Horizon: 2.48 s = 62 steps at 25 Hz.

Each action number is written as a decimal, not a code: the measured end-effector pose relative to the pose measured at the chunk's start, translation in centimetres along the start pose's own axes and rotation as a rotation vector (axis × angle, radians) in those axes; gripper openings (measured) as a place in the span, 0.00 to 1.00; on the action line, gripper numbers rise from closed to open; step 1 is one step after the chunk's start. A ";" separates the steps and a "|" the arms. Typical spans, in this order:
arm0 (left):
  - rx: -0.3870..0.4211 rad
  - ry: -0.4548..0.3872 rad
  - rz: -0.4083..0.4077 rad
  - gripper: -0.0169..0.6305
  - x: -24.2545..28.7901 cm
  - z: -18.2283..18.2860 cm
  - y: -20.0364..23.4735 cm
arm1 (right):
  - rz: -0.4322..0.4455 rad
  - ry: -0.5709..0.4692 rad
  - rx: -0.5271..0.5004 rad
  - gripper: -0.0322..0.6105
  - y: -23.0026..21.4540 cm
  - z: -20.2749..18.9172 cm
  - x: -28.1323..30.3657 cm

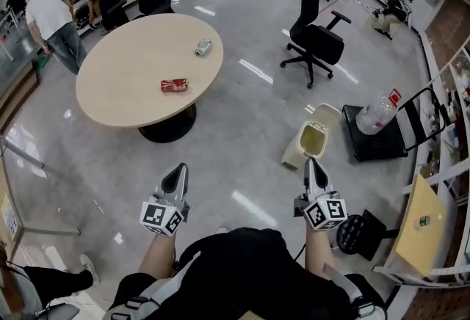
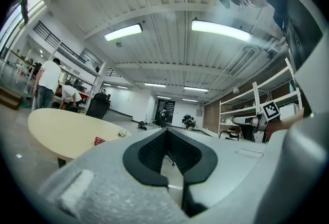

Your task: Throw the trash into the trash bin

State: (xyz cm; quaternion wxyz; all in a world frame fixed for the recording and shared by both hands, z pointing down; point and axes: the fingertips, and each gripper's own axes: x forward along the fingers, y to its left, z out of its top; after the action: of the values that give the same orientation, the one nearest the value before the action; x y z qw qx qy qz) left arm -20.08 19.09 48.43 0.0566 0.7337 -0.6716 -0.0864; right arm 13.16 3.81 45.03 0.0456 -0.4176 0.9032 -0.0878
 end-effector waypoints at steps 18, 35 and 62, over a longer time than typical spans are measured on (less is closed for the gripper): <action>0.053 -0.057 0.316 0.03 -0.1 2.6 9.6 | 0.309 0.036 0.040 0.06 4.5 -2.7 18.4; 0.073 -0.090 0.541 0.03 2.4 3.9 13.1 | 0.554 0.094 0.067 0.06 6.5 -4.0 30.0; 0.099 -0.031 0.578 0.03 6.5 2.9 15.9 | 0.745 0.168 -0.002 0.06 10.8 -7.5 36.1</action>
State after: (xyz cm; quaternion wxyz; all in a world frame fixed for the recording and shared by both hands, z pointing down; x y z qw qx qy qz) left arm -35.61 11.32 48.44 0.0327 0.5123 -0.8570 -0.0451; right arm -19.50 -15.96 49.94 -0.0004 -0.0519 0.9938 -0.0980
